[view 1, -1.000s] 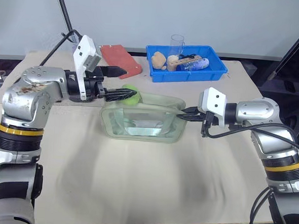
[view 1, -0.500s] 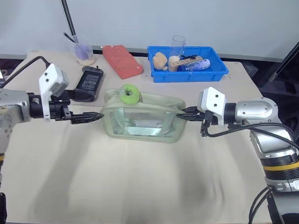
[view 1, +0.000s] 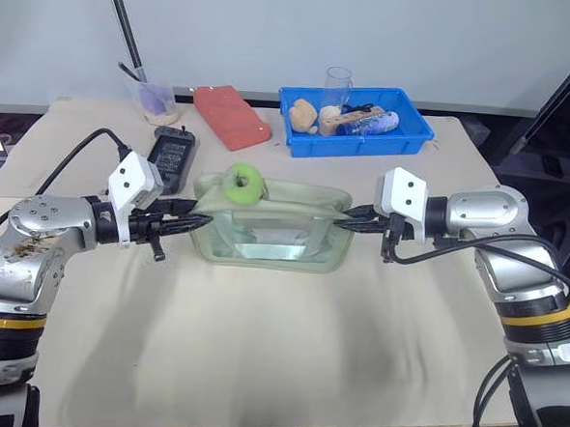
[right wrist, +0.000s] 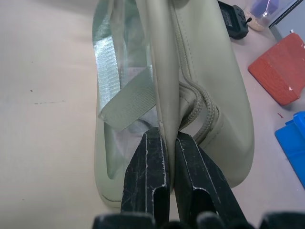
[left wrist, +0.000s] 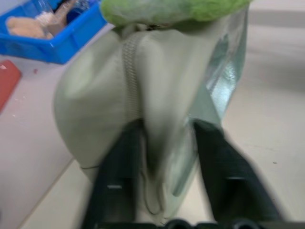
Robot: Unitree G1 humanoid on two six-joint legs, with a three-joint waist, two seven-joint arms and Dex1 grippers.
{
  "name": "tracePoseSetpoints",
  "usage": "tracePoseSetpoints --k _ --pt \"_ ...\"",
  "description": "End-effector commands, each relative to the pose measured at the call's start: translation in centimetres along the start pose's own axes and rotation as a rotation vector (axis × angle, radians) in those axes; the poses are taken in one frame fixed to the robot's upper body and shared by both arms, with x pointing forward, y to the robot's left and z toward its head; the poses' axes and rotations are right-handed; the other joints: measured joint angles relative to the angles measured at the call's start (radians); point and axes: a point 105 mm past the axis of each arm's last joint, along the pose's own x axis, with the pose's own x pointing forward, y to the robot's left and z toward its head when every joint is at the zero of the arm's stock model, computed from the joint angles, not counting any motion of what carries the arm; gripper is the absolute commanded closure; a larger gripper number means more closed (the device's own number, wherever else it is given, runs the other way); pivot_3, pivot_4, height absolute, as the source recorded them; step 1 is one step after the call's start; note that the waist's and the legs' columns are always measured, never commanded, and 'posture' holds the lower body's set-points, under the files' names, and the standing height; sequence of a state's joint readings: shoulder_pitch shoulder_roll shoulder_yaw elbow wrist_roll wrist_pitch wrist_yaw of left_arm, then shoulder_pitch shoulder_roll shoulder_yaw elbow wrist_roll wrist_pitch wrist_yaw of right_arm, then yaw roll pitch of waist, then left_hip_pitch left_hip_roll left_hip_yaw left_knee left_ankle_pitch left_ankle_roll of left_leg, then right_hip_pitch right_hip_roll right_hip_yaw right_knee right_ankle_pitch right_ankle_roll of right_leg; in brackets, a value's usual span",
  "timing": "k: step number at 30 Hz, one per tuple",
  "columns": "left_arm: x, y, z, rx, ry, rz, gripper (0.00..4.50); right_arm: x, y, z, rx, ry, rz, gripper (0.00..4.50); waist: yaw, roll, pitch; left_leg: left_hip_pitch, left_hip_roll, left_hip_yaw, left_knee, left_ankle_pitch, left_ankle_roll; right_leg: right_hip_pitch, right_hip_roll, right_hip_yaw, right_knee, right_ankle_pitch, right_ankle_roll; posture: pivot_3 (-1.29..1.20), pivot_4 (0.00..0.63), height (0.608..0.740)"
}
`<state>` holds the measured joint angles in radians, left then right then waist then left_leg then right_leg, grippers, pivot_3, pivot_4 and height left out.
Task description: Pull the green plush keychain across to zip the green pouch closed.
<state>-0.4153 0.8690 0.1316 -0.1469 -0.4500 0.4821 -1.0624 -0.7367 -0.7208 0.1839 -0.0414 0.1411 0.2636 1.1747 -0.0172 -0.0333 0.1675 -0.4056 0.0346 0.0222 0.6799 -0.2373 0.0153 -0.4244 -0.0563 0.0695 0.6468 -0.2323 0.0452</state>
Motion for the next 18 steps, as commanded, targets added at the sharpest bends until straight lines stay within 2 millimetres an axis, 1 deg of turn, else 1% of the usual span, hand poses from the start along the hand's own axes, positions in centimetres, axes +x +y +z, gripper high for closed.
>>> tracePoseSetpoints --k 1,3,6,7,9,12,14,16,17,18 --pt "0.1 0.5 0.5 0.07 -0.01 0.035 4.43 0.0 0.2 0.9 -0.023 -0.019 0.006 4.5 0.0 0.0 0.0 0.0 0.0 0.0 0.0 0.0 0.0 0.0 0.0 0.0 0.0 0.0 0.0 0.0 0.15 0.74" --pt "0.3 0.9 0.6 0.1 -0.008 0.055 4.43 -0.1 0.0 0.7 -0.041 -0.006 0.0 4.5 0.001 0.0 0.0 0.0 0.0 0.0 0.0 0.0 0.0 0.0 0.0 0.0 0.0 0.0 0.0 0.0 0.15 0.74" --pt "0.5 0.7 0.5 0.11 -0.008 0.039 4.43 -0.3 -0.5 0.7 -0.019 -0.008 -0.014 4.5 0.0 0.0 0.0 0.0 0.0 0.0 0.0 0.0 0.0 0.0 0.0 0.0 0.0 0.0 0.0 0.0 0.15 0.74" --pt "0.5 0.6 0.4 0.119 -0.003 0.034 4.5 -0.5 -0.5 0.9 -0.012 -0.011 -0.005 3.63 0.0 0.0 0.0 0.0 0.0 0.0 0.0 0.0 0.0 0.0 0.0 0.0 0.0 0.0 0.0 0.0 0.15 0.74" --pt "0.5 0.3 0.4 0.131 -0.004 0.023 4.5 -1.4 -0.8 1.9 -0.03 -0.014 0.011 3.04 0.001 0.0 0.0 0.0 0.0 0.0 0.0 0.0 0.0 0.0 0.0 0.0 0.0 0.0 0.0 0.0 0.15 0.74" --pt "0.5 0.3 0.6 0.13 -0.013 0.019 4.5 -2.7 -1.4 3.5 -0.045 -0.024 0.013 1.97 0.002 0.001 0.001 -0.001 0.0 0.0 0.0 0.0 0.0 0.0 -0.001 0.0 0.0 0.0 0.0 0.0 0.15 0.74" --pt "0.5 0.4 0.5 0.13 -0.011 0.022 4.5 -3.2 -1.8 5.7 -0.058 -0.068 0.014 1.29 0.002 0.001 0.001 0.0 0.0 0.0 0.0 0.0 0.0 0.0 0.0 0.0 0.0 0.0 0.0 0.0 0.15 0.74" --pt "0.5 0.4 0.5 0.13 -0.009 0.022 4.5 -3.0 -1.8 7.6 -0.065 -0.12 0.008 0.6 0.002 0.001 0.001 0.0 0.0 0.0 0.0 0.0 0.0 0.0 0.0 0.0 0.0 0.0 0.0 0.0 0.15 0.74" --pt "0.5 0.4 0.5 0.129 -0.009 0.02 4.5 -2.4 -1.9 8.6 -0.068 -0.158 -0.008 0.25 0.002 0.001 0.001 0.0 0.0 0.0 0.0 0.0 0.0 0.0 0.0 0.0 0.0 0.0 0.0 0.0 0.15 0.74" --pt "0.6 0.3 0.5 0.128 -0.009 0.019 4.5 -1.7 -1.8 9.7 -0.063 -0.201 -0.015 0.03 0.002 0.001 0.001 0.0 0.0 0.0 0.0 0.0 0.0 0.0 0.0 0.0 0.0 0.0 0.0 0.0 0.15 0.74"
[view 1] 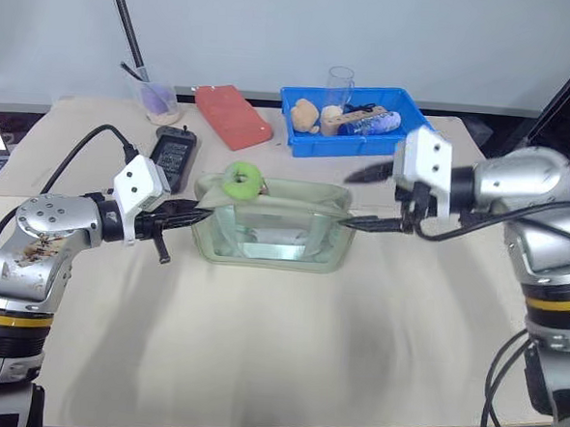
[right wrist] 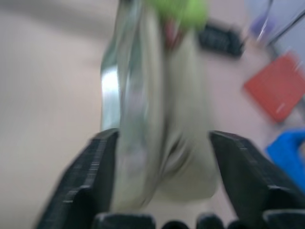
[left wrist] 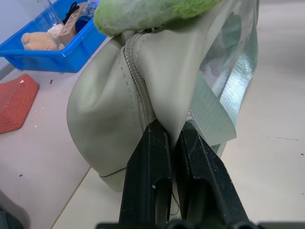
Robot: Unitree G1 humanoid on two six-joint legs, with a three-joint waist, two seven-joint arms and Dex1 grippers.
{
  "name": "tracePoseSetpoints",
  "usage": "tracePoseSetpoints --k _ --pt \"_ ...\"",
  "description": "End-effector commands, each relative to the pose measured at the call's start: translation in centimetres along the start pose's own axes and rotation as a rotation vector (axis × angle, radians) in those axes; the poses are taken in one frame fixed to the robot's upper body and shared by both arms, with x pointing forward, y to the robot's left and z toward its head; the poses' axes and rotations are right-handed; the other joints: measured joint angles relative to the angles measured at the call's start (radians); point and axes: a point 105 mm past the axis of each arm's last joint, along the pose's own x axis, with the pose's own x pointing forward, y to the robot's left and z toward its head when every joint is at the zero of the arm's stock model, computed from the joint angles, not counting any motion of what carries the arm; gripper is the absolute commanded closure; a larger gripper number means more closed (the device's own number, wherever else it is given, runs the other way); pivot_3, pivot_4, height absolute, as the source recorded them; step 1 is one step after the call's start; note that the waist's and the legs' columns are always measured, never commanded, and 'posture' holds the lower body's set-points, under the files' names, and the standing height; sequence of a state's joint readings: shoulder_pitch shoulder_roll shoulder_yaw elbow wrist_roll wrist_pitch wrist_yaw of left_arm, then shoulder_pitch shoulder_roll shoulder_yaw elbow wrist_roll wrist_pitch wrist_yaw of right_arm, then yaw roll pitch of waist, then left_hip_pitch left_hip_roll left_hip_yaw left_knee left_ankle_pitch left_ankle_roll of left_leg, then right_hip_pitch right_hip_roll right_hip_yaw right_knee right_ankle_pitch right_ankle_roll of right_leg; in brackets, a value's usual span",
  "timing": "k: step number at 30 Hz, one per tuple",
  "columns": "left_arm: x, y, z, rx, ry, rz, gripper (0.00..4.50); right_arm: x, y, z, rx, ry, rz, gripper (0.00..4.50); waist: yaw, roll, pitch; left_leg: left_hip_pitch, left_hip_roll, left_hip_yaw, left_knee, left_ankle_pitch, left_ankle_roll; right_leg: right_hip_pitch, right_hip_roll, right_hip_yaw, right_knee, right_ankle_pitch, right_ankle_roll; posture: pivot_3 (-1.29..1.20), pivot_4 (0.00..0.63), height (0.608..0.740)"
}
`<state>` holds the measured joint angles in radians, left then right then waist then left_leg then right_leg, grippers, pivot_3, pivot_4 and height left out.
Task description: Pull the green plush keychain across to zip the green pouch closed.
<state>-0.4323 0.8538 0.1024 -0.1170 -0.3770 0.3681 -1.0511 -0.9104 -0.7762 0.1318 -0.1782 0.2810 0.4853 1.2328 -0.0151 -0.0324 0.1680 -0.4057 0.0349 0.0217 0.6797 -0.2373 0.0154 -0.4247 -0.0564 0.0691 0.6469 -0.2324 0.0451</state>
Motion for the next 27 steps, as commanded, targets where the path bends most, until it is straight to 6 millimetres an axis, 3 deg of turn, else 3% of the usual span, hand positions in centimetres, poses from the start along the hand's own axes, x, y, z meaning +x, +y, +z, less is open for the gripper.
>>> tracePoseSetpoints --k 1,6,10,15,21,27 --pt "0.2 0.0 0.4 0.023 -0.011 -0.007 4.5 2.0 0.3 4.0 0.016 -0.162 -0.017 0.03 -0.002 0.0 0.0 0.0 0.0 0.0 0.0 0.0 0.0 0.0 0.0 0.0 0.0 0.0 0.0 0.0 0.15 0.74" --pt "0.6 0.1 0.4 0.022 -0.018 -0.009 4.5 6.7 1.9 4.5 0.029 -0.206 -0.005 0.03 0.003 0.0 0.0 0.0 0.0 0.0 0.0 0.0 0.0 0.0 0.0 0.0 0.001 0.0 0.0 0.0 0.15 0.74" --pt "0.9 -0.2 0.5 0.026 -0.022 -0.024 4.5 9.4 0.4 4.3 0.013 -0.201 -0.102 0.03 0.003 0.0 0.0 -0.002 -0.002 0.0 0.001 0.0 0.0 0.0 -0.002 -0.001 0.0 0.001 0.001 0.0 0.15 0.74" --pt "0.8 -0.1 0.2 0.029 -0.006 -0.037 4.5 11.0 -0.2 5.3 -0.004 -0.232 -0.128 0.03 0.003 0.0 0.0 -0.001 -0.001 0.0 0.0 0.0 0.0 -0.001 -0.001 -0.001 0.0 0.0 0.0 0.0 0.15 0.74" --pt "0.9 -0.3 0.4 0.032 -0.009 -0.046 4.5 12.0 0.0 4.9 -0.023 -0.215 -0.097 0.03 0.003 0.0 0.0 -0.001 -0.001 0.0 0.0 0.0 0.0 0.0 -0.001 -0.001 0.0 0.0 0.001 0.0 0.15 0.74" --pt "0.9 -0.3 0.5 0.034 -0.011 -0.046 4.5 12.0 0.3 4.2 -0.039 -0.19 -0.063 1.87 0.003 0.0 0.0 -0.001 -0.001 0.0 0.0 0.0 0.0 0.0 -0.001 -0.001 0.0 0.0 0.0 0.0 0.15 0.74"
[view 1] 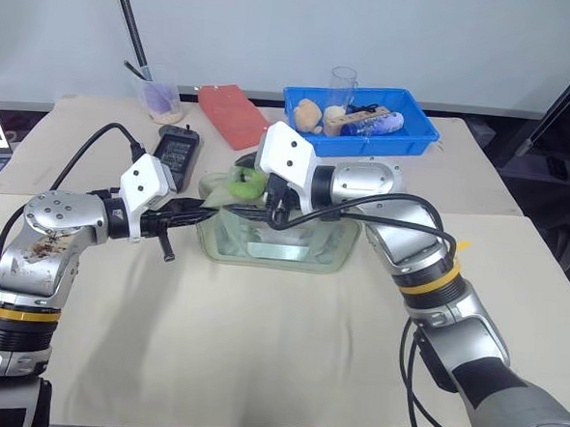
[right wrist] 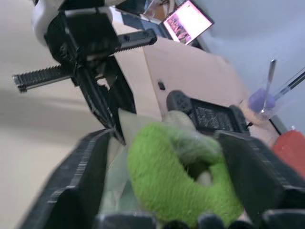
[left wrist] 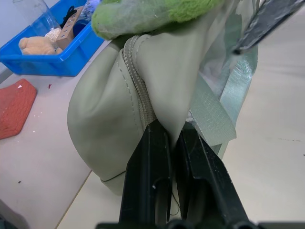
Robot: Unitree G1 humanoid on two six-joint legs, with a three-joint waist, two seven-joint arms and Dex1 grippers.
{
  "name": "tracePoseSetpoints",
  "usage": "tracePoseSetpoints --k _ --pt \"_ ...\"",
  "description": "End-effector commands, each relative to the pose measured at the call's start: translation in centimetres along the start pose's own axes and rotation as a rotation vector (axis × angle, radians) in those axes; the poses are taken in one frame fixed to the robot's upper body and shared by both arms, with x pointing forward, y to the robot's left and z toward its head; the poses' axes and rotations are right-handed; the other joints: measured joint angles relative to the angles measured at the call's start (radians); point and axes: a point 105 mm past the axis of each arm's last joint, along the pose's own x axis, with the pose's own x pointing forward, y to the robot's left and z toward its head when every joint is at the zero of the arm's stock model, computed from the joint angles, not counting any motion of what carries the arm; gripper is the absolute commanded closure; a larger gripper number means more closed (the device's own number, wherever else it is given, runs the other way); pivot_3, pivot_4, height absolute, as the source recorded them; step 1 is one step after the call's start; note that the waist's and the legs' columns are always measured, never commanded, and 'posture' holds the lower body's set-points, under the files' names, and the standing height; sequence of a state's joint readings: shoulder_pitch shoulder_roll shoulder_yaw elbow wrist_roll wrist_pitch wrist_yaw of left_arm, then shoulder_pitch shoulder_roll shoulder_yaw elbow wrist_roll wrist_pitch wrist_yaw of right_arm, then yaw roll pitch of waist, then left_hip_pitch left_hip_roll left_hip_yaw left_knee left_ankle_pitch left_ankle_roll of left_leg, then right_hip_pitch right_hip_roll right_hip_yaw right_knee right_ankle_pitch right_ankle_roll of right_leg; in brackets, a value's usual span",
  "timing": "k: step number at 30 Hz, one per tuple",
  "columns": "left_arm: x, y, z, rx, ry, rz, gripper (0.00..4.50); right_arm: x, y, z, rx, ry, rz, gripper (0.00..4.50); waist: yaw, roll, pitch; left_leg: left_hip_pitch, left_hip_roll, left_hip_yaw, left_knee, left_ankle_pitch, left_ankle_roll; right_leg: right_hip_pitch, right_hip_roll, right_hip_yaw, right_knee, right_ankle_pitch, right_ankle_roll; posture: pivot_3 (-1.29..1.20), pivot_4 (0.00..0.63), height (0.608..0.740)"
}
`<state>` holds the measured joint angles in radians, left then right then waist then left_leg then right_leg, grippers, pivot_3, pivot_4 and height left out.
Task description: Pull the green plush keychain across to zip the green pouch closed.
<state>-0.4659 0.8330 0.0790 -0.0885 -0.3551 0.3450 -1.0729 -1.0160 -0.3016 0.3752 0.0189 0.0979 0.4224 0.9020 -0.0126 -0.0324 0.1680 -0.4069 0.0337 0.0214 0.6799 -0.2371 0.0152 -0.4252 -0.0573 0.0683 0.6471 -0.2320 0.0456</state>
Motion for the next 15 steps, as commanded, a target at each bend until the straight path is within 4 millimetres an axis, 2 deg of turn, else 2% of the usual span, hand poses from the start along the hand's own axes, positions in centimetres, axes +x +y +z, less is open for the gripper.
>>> tracePoseSetpoints --k 1,4,7,8,11,15 --pt "0.2 -0.3 0.4 0.017 -0.002 -0.022 4.5 -0.6 -0.5 1.0 -0.079 -0.015 0.0 2.21 0.0 0.0 0.0 0.0 0.0 0.0 0.0 0.0 0.0 0.0 0.0 0.0 0.0 0.0 0.0 0.0 0.15 0.74" --pt "0.3 -0.4 0.4 0.016 -0.003 -0.024 4.5 -0.8 -0.7 1.0 -0.078 -0.019 -0.007 3.26 0.0 0.0 0.0 0.0 0.0 0.0 0.0 0.0 0.0 0.0 0.0 0.0 0.0 0.0 0.0 0.0 0.15 0.74" --pt "0.2 -0.4 0.4 0.013 -0.001 -0.024 4.5 -1.3 -1.0 2.1 -0.043 -0.067 -0.014 4.27 -0.001 0.0 0.0 0.0 0.0 0.0 0.0 0.0 0.0 0.0 0.0 0.0 0.0 0.0 0.0 0.0 0.15 0.74" --pt "0.2 -0.3 0.3 0.013 0.0 -0.024 4.5 -1.5 -1.0 2.5 -0.027 -0.085 -0.015 4.44 0.0 0.0 0.0 0.0 0.0 0.0 0.0 0.0 0.0 0.0 0.0 0.0 0.0 0.0 0.0 0.0 0.15 0.74" --pt "0.3 -0.2 0.2 0.013 0.003 -0.02 4.5 -2.3 -1.2 2.9 -0.033 -0.086 -0.028 4.44 0.0 0.0 0.0 0.0 0.0 0.0 0.0 0.0 0.0 0.0 0.0 0.0 0.0 0.0 0.0 0.0 0.15 0.74" --pt "0.3 -0.2 0.1 0.014 0.002 -0.01 4.5 -4.6 -2.8 2.4 -0.043 -0.046 -0.126 4.44 0.001 0.0 0.0 0.0 0.0 0.0 0.0 0.0 0.0 0.0 0.0 0.0 0.0 0.0 0.0 0.0 0.15 0.74"
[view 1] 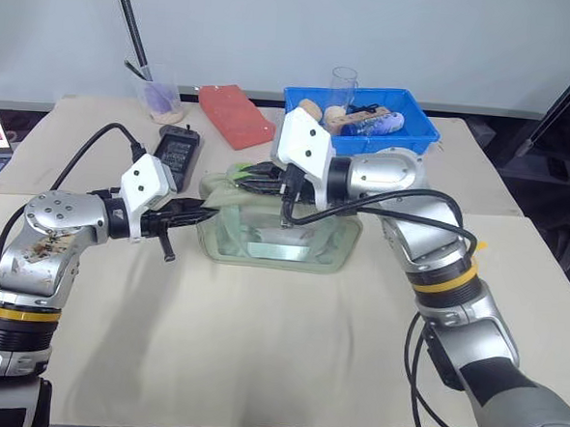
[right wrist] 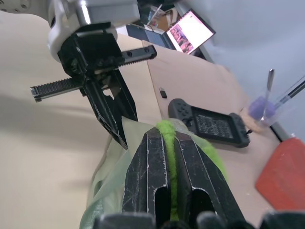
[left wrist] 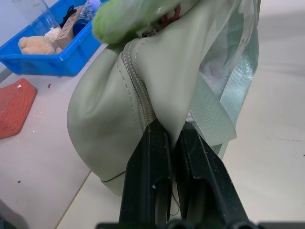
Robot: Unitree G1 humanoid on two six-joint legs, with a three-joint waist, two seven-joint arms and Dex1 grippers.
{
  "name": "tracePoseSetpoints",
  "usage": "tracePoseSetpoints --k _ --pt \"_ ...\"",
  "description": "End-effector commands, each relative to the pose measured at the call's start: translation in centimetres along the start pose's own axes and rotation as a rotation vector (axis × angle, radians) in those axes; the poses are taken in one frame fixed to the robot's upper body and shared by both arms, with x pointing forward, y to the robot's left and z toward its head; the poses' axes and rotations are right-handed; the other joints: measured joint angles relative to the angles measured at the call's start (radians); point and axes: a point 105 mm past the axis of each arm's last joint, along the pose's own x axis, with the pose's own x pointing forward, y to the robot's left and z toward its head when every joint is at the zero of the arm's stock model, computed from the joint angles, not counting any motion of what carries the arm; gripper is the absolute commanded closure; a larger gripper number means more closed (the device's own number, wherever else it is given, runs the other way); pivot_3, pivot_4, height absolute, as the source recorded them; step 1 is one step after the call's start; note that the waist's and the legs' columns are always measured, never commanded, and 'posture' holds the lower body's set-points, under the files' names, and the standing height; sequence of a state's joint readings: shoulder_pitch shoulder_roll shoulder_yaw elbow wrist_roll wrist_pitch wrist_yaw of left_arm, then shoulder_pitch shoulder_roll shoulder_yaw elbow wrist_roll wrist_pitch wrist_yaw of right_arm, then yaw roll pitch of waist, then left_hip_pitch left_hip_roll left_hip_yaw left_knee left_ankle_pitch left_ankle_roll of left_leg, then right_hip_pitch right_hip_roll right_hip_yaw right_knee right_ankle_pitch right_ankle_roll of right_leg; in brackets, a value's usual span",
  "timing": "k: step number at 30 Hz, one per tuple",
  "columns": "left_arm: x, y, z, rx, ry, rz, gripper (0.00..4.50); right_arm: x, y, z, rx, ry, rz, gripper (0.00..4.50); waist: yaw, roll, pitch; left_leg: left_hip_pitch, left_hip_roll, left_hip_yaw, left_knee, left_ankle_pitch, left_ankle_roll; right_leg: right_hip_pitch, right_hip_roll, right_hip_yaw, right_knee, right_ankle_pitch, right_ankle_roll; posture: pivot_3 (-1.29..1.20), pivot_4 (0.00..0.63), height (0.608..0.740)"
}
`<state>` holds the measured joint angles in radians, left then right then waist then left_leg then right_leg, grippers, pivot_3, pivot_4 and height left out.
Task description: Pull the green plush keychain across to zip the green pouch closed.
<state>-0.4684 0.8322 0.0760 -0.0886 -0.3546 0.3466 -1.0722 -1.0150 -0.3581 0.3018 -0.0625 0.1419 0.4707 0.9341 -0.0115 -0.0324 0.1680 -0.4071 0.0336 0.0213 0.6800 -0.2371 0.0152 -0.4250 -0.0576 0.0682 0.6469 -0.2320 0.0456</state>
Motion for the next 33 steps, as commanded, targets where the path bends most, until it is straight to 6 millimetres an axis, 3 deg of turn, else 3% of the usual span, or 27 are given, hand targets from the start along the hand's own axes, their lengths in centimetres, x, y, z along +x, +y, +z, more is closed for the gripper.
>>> tracePoseSetpoints --k 1,10,16,22,27,31,33 --pt "0.3 -0.1 0.1 0.014 0.002 -0.003 4.5 -3.1 -2.4 1.0 -0.036 -0.002 -0.13 4.44 0.001 0.0 0.0 0.0 0.0 0.0 0.0 0.0 0.0 0.0 0.0 0.0 0.0 0.0 0.0 0.0 0.15 0.74" --pt "0.0 0.6 -0.3 0.015 0.011 0.042 4.5 -11.3 -7.0 -1.7 -0.01 0.173 -0.465 4.44 -0.002 0.0 0.0 0.0 0.0 0.0 0.0 0.0 0.0 0.0 0.0 0.0 -0.001 0.0 0.0 0.0 0.15 0.74" --pt "0.2 0.8 -0.4 0.013 0.011 0.054 4.5 -15.0 -7.3 -2.8 0.003 0.273 -0.573 4.44 -0.003 0.0 0.0 0.0 0.0 0.001 -0.001 0.0 0.0 0.0 0.0 0.0 -0.001 0.0 0.0 0.0 0.15 0.74" --pt "0.4 0.7 -0.6 0.003 0.007 0.043 4.5 -19.3 -6.9 -7.9 0.105 0.426 -0.748 4.44 -0.002 0.0 0.0 0.0 0.0 0.001 0.0 0.0 0.0 0.001 0.0 0.001 -0.002 0.0 0.0 0.0 0.15 0.74" --pt "0.6 0.6 -0.4 0.006 0.002 0.033 4.5 -19.8 -4.9 -12.6 0.33 0.419 -0.885 4.44 -0.001 0.0 0.0 0.0 0.0 0.001 -0.001 0.0 0.0 0.001 0.0 0.001 -0.002 0.0 0.0 0.0 0.15 0.74" --pt "0.9 0.5 -0.4 0.008 0.001 0.022 4.5 -17.5 -2.6 -15.9 0.545 0.369 -0.917 4.44 -0.003 0.0 0.0 0.001 0.0 0.001 -0.001 0.0 0.0 0.001 0.0 0.001 -0.002 0.0 0.0 0.0 0.15 0.74" --pt "0.9 0.4 -0.4 0.01 -0.001 0.019 4.5 -16.2 -1.4 -16.6 0.611 0.358 -0.889 4.44 -0.004 0.0 0.0 0.001 0.0 0.001 -0.001 0.0 0.0 0.001 0.0 0.001 -0.002 0.0 0.0 0.0 0.15 0.74"
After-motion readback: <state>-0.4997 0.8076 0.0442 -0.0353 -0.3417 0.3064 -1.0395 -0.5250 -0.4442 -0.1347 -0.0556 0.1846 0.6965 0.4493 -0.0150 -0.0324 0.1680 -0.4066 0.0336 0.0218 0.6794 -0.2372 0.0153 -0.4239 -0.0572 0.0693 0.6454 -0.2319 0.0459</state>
